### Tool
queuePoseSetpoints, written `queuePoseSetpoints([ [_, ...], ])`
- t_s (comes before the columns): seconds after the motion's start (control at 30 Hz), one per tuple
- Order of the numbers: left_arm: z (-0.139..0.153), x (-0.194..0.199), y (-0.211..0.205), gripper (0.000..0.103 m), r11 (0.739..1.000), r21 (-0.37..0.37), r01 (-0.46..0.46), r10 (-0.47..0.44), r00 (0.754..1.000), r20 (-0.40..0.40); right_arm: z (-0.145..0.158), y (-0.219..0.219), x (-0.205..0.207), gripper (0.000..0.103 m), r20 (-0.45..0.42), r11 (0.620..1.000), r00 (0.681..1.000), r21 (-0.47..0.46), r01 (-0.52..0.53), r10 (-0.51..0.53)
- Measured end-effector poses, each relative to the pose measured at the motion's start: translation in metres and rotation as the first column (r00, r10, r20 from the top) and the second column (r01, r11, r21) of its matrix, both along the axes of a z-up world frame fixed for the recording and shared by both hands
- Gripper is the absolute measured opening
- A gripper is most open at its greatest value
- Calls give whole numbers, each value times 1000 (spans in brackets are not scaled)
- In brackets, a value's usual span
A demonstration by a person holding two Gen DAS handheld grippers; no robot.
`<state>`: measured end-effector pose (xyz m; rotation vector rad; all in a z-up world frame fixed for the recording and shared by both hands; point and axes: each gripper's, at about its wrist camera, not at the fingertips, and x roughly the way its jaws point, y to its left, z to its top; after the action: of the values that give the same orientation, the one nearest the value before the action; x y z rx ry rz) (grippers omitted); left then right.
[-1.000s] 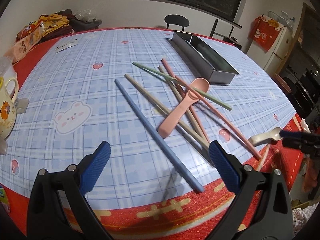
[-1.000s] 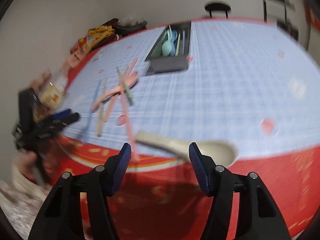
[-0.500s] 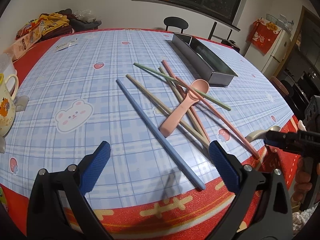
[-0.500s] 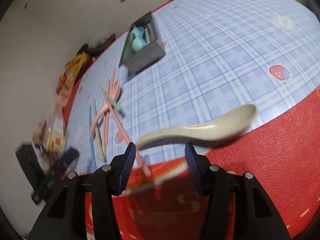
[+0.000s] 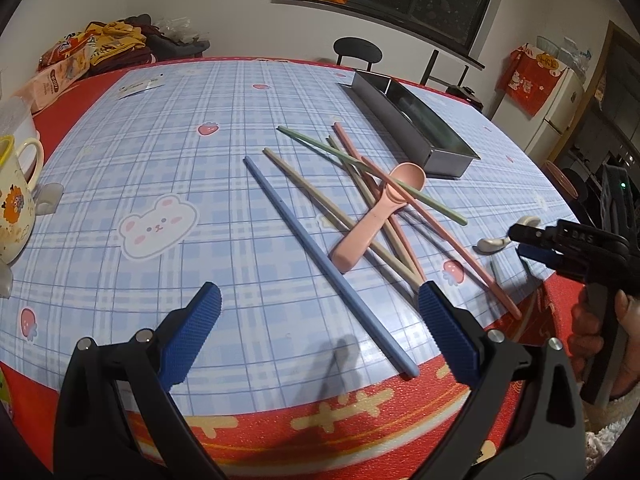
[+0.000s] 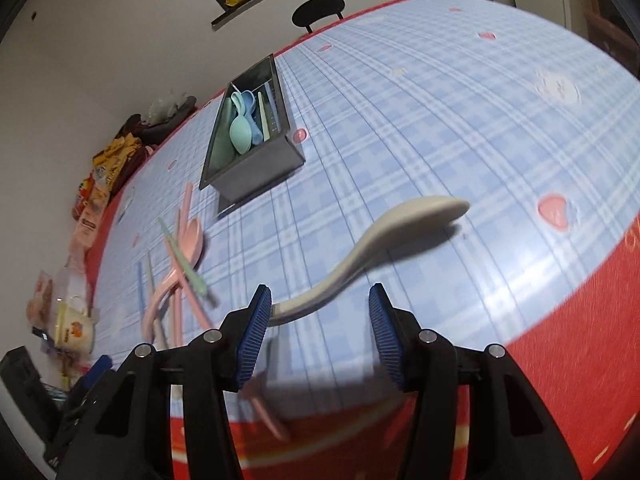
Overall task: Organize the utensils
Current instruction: 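Close the right tool on the beige spoon handle and lift it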
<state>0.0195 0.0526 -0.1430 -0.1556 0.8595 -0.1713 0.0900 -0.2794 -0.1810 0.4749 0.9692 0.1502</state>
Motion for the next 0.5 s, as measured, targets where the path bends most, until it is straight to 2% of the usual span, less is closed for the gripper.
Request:
queuePoseSetpoints([
  [0.13,0,0,5,97,1000,-10,-13,13,1000,7,0,-10,7,50,10,999,999,-17,43,-43],
  [0.43,-4,6,9,97,998,-62,-26,25,1000,-14,1,-16,42,50,14,997,998,-39,67,-66],
  [0.5,-2,5,10,97,998,-61,-27,27,1000,-6,2,-15,53,50,-2,997,997,-14,77,-77],
])
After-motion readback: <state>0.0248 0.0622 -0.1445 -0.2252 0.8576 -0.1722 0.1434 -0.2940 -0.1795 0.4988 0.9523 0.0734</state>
